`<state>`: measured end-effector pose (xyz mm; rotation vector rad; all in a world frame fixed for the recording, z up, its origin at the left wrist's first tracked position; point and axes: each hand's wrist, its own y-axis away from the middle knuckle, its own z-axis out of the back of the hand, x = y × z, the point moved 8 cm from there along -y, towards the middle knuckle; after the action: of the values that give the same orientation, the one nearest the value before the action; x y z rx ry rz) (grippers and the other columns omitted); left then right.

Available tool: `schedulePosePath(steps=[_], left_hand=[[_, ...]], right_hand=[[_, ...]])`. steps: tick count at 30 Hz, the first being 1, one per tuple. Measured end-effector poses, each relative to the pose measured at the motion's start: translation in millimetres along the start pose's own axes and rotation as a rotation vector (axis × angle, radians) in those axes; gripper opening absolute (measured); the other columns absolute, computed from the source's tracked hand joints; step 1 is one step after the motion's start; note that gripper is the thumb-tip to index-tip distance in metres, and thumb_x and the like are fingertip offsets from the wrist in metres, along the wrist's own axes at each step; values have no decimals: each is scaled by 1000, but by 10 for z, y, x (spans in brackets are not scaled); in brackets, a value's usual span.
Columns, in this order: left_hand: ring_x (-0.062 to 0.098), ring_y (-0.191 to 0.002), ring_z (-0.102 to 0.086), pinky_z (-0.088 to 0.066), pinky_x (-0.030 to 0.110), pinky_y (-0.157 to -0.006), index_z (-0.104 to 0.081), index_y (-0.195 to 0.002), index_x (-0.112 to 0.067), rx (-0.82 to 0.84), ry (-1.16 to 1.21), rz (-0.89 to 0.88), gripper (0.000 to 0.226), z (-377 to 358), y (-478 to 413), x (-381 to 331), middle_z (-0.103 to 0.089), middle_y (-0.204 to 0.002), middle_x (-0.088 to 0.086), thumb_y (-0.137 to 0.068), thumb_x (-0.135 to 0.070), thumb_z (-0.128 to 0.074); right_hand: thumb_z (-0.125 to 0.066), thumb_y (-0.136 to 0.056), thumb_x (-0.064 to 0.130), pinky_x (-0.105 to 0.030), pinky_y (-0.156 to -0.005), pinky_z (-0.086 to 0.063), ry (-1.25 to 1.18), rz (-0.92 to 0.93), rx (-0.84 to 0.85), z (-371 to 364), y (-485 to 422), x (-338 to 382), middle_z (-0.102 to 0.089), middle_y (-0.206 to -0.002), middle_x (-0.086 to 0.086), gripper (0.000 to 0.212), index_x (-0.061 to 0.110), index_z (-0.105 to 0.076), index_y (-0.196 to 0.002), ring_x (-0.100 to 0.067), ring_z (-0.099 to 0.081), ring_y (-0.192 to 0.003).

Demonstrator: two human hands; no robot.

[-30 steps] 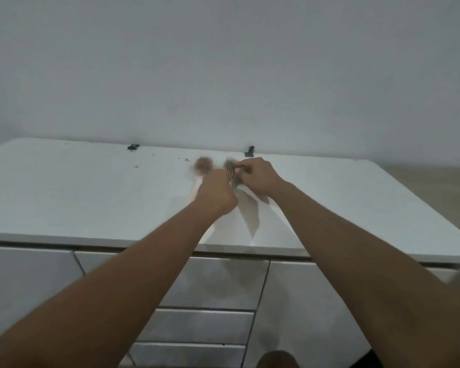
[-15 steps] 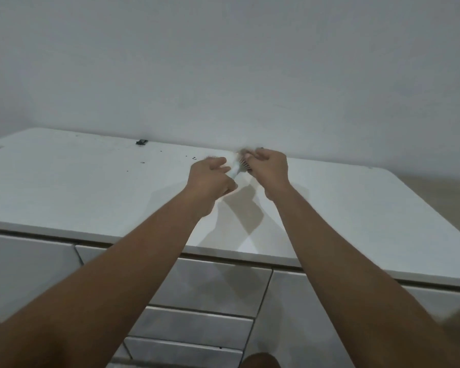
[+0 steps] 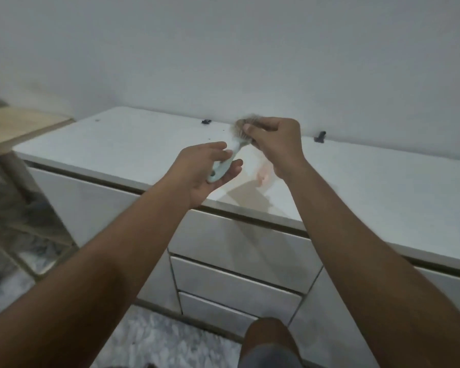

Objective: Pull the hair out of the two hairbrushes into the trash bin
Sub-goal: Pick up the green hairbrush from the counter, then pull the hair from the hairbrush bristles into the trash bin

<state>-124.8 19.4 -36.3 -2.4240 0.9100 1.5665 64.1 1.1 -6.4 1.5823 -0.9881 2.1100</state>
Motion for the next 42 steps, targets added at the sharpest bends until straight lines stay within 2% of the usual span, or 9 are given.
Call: schedulePosePath(steps=[6, 9, 11, 15, 19, 28, 32, 36, 42], left_hand=[[27, -94, -76, -62, 30, -64, -54, -127, 3, 22, -74, 42, 29, 1013, 417, -202, -69, -121, 18, -98, 3, -51], [27, -98, -76, -62, 30, -65, -60, -116, 1, -24, -102, 27, 21, 1600, 600, -326, -71, -119, 18, -98, 5, -51], [25, -97, -76, -62, 30, -65, -64, -103, -2, -86, -128, 13, 17, 1999, 719, -376, -72, -110, 16, -98, 6, -50], [24, -95, -76, -61, 29, -63, -65, -118, 1, -180, -126, 13, 24, 2768, 950, -333, -73, -113, 17, -97, 5, -53], [22, -102, -74, -61, 29, -69, -66, -121, -1, -239, -69, 57, 28, 3317, 1130, -78, -72, -120, 15, -97, 6, -54], [26, -115, -69, -61, 32, -83, -65, -124, -1, -345, 38, 104, 31, 3726, 1414, 629, -71, -123, 19, -95, 4, -56], [26, -118, -67, -61, 31, -79, -60, -131, -2, -406, 94, 81, 37, 3870, 1587, 915, -68, -131, 11, -95, 4, -55], [29, -121, -65, -61, 32, -77, -57, -135, -3, -491, 186, 85, 43, 3982, 1699, 1175, -64, -137, 13, -93, 8, -52], [30, -120, -66, -61, 30, -77, -61, -130, 0, -572, 297, 151, 42, 4146, 1803, 1384, -64, -135, 17, -90, 6, -54]], right_hand=[[-79, -79, 25, -35, -92, -59, 27, 69, 101, -1153, 546, 276, -77, -89, 12, 20, 17, -80, -98, -7, -73, -93], [-67, -91, 25, -20, -76, -50, 178, 122, 192, -1815, 898, 391, -72, -81, 10, 19, 17, -79, -103, -3, -66, -79], [-58, -97, 26, -20, -69, -44, 286, 149, 273, -2262, 1141, 404, -72, -80, 4, 23, 15, -76, -106, -9, -64, -75], [-50, -102, 23, -27, -80, -49, 374, 243, 373, -2931, 1636, 381, -73, -104, -11, 28, 7, -70, -114, -24, -67, -94], [-53, -102, 17, -12, -102, -30, 389, 223, 493, -3309, 2016, 128, -60, -141, -13, 39, 1, -57, -137, -24, -55, -131], [-63, -97, 19, -21, -111, -38, 269, 124, 710, -3641, 2420, -564, -62, -136, -13, 36, 4, -64, -130, -19, -56, -131], [-54, -101, 15, -16, -111, -32, 186, 172, 847, -3872, 2746, -714, -48, -150, -15, 37, 4, -59, -136, -19, -46, -140], [-55, -100, 11, -24, -115, -36, 108, 170, 967, -4058, 2981, -845, -45, -152, -15, 36, 1, -59, -134, -21, -44, -142], [-58, -99, 15, -10, -107, -31, 43, 106, 1123, -4379, 3192, -1052, -48, -151, -12, 39, 3, -59, -136, -15, -44, -142]])
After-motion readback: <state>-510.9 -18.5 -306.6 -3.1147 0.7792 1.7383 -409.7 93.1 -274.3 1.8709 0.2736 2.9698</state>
